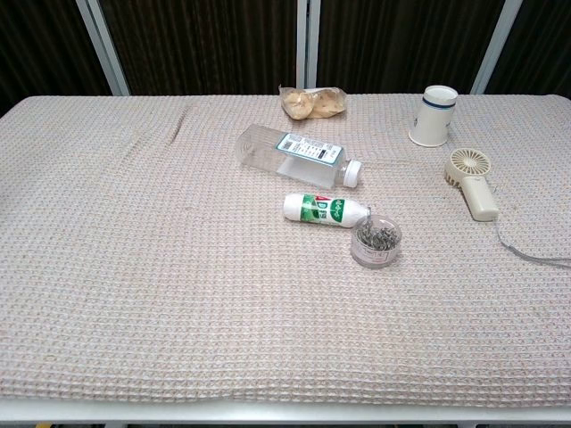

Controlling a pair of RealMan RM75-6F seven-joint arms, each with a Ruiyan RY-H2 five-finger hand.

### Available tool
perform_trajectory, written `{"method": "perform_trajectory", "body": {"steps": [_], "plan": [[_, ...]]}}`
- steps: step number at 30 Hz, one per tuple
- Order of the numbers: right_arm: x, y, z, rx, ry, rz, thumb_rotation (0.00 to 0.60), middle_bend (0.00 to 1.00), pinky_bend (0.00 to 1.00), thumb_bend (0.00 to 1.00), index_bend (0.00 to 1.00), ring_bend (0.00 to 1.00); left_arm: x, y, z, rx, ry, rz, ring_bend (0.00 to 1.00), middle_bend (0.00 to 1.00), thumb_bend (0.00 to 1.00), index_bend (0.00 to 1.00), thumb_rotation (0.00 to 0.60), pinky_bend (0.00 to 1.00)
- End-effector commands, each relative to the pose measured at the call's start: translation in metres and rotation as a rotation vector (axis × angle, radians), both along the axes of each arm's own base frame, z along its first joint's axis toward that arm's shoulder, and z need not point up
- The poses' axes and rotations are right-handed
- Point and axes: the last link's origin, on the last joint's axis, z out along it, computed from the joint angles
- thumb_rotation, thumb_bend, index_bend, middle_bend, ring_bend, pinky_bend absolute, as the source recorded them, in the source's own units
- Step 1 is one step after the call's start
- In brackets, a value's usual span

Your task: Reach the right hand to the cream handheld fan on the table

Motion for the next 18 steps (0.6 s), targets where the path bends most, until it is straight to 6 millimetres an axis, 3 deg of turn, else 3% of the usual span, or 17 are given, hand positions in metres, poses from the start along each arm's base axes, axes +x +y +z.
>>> {"method": "perform_trajectory", "body": {"steps": [1, 18], "plan": [[0.0017, -0.0008, -0.0003, -0.003, 0.0, 0.008, 0.6, 0.0, 0.0, 0.12, 0.0, 0.0, -0.0009, -0.0009, 0.0023, 0.007, -0.005, 0.004, 0.0, 0.0, 0.03, 0.04, 0.6, 0.13], [0.0034, -0.0036, -0.0034, 0.003, -0.002, 0.014, 0.6, 0.0, 0.0, 0.12, 0.0, 0.0, 0.002, -0.0004, -0.0003, -0.004, -0.017, -0.018, 0.0, 0.0, 0.03, 0.04, 0.6, 0.13]]}}
